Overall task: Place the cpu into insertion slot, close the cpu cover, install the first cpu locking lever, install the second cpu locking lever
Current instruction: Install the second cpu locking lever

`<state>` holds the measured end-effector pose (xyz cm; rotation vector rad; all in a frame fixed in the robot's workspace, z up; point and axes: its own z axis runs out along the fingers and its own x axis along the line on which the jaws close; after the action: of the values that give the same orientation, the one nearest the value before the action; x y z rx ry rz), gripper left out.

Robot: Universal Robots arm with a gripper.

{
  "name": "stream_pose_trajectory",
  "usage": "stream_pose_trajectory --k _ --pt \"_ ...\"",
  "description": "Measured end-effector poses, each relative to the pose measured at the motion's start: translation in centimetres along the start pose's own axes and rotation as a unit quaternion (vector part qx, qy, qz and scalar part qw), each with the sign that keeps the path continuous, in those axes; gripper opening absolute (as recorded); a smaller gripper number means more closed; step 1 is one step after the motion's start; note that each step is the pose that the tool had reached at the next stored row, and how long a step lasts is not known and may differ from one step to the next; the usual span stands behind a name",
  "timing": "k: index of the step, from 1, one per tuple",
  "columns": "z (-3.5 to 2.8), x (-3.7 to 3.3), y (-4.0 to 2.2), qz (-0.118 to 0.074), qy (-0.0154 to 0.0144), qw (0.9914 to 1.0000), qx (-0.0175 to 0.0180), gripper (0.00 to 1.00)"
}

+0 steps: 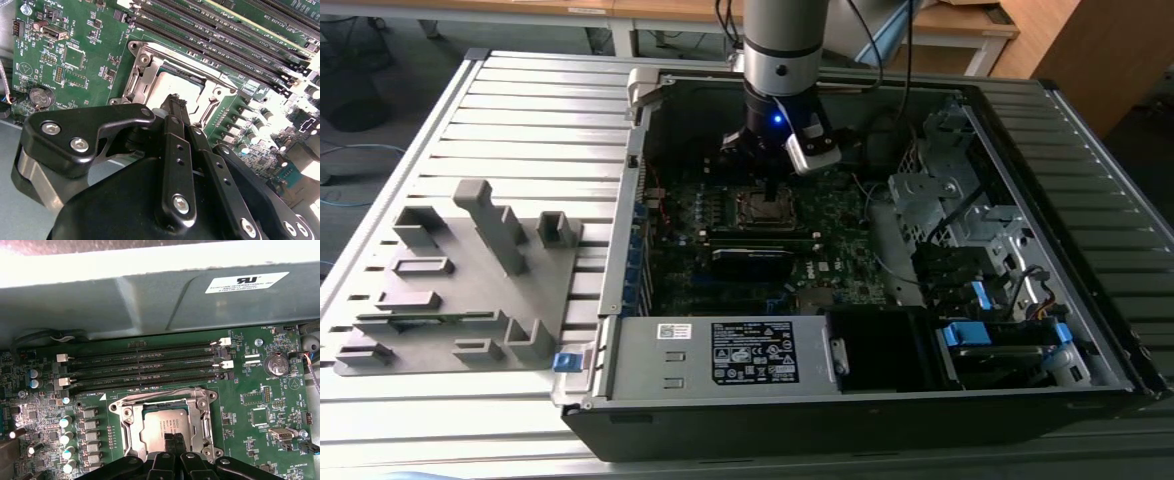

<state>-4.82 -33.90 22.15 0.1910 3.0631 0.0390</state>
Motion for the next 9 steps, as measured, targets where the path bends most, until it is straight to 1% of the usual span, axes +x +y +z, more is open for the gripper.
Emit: stream_pose_trajectory --k 6,8,9 --pt "-0.06 0.00 -0.02 0.000 0.0001 1.00000 -0.0003 0.11" --pt "-0.23 -0.02 -0.01 0.000 0.0001 1.00000 -0.0006 0.11" --pt "-0.43 -0.03 0.00 0.000 0.0001 1.00000 -0.0008 0.11"
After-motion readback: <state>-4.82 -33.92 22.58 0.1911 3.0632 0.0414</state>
